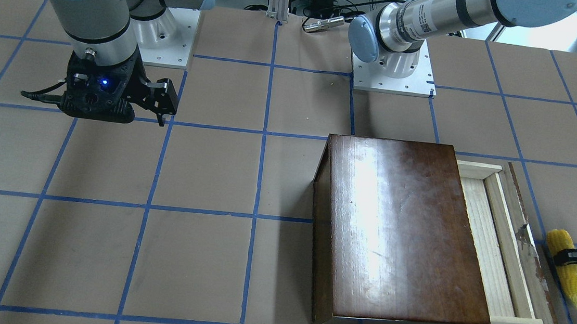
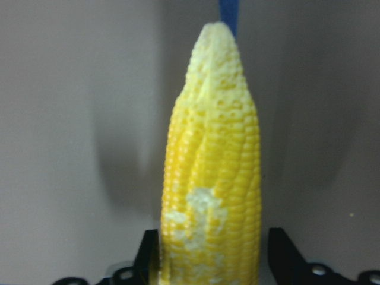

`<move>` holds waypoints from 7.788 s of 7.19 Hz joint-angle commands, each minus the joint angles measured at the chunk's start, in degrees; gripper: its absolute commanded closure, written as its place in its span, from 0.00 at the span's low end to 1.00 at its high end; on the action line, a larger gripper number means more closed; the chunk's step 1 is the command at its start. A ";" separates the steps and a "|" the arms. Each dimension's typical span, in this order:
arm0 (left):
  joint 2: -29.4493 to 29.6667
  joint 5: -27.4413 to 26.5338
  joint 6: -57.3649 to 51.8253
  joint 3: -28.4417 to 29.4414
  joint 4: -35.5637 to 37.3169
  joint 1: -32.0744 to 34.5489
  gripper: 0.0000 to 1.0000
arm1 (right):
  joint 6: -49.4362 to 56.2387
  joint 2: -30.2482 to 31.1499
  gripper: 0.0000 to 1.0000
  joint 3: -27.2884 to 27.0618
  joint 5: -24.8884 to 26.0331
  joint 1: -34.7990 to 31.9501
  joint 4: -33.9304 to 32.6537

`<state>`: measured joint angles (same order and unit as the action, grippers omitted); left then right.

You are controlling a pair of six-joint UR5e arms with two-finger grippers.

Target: Open drawer and put corn inside

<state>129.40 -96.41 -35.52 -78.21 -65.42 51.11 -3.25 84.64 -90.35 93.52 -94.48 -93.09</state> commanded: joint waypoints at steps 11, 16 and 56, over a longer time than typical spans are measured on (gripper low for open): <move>-17.43 5.70 11.24 8.44 -27.30 16.03 0.75 | 0.00 0.00 0.00 0.00 -0.18 0.00 0.01; -15.32 9.92 13.81 2.12 -25.11 16.74 0.71 | 0.00 0.00 0.00 0.00 -0.09 0.00 0.01; -37.73 5.97 30.69 -12.93 -22.91 38.45 0.00 | 0.00 0.00 0.00 0.00 0.00 0.00 0.01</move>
<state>91.72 -90.35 -4.86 -91.15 -88.33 89.49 -3.25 84.64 -90.35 93.52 -94.48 -93.08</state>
